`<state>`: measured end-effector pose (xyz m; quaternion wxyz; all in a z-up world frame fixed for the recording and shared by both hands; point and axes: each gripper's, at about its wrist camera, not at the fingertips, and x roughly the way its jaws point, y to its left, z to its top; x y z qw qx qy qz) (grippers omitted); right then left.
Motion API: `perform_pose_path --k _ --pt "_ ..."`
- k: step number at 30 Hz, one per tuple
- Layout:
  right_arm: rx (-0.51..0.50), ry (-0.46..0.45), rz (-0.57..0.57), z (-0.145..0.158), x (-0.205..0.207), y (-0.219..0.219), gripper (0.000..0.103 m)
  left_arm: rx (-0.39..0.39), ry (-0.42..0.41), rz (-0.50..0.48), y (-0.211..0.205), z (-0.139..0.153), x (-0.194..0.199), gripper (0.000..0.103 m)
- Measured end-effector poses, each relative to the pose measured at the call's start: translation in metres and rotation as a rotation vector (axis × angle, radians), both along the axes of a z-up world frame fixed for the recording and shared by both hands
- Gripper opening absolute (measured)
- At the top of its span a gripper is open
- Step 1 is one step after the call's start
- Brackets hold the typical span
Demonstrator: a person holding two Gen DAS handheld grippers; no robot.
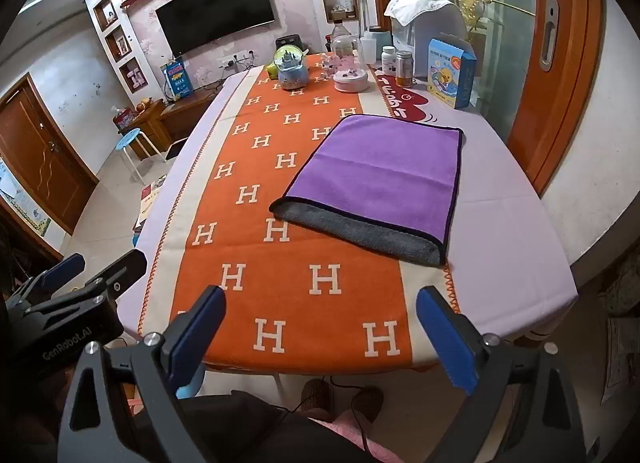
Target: Fold towel
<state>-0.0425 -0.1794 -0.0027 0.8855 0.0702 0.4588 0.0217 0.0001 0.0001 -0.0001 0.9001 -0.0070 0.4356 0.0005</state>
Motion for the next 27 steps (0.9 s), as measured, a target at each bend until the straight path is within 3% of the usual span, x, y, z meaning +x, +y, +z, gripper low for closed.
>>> perform_pose_path --k 27 --pt "-0.007 0.004 0.005 -0.002 0.006 0.004 0.097 0.006 0.015 0.003 0.004 -0.01 0.006 0.102"
